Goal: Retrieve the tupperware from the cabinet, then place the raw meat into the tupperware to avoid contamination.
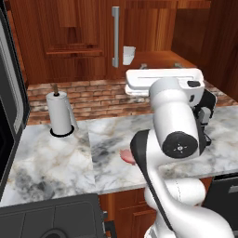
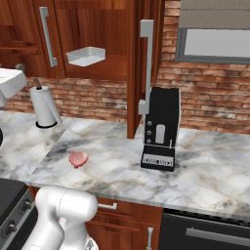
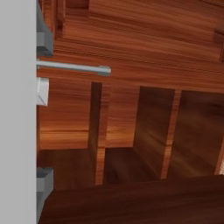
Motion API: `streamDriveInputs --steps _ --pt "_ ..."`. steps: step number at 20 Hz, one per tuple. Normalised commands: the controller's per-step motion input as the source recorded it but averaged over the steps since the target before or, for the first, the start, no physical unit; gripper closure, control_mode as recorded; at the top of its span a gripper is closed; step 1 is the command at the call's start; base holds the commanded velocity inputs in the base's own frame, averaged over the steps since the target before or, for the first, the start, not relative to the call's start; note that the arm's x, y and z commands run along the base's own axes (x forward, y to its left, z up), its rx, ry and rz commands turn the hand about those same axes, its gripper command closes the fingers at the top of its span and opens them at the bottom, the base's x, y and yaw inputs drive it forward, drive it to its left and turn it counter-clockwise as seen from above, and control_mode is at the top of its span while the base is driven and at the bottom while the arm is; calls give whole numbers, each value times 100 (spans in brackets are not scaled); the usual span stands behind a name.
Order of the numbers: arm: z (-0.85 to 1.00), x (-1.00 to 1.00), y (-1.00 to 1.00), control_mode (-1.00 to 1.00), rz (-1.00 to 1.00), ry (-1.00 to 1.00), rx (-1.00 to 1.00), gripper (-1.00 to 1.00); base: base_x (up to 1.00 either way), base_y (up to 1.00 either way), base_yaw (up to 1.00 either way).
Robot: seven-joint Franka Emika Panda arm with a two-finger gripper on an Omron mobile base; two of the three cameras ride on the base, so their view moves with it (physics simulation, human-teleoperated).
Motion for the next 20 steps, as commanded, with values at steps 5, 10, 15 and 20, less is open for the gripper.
streamDriveInputs --steps 5,10,15,20 --pt "0 31 18 -100 0 3 0 -100 0 0 0" --pt "0 35 9 -100 0 3 0 -100 0 0 0" --pt "0 39 4 -100 0 1 0 -100 0 0 0" --pt "0 40 6 -100 0 0 0 -100 0 0 0"
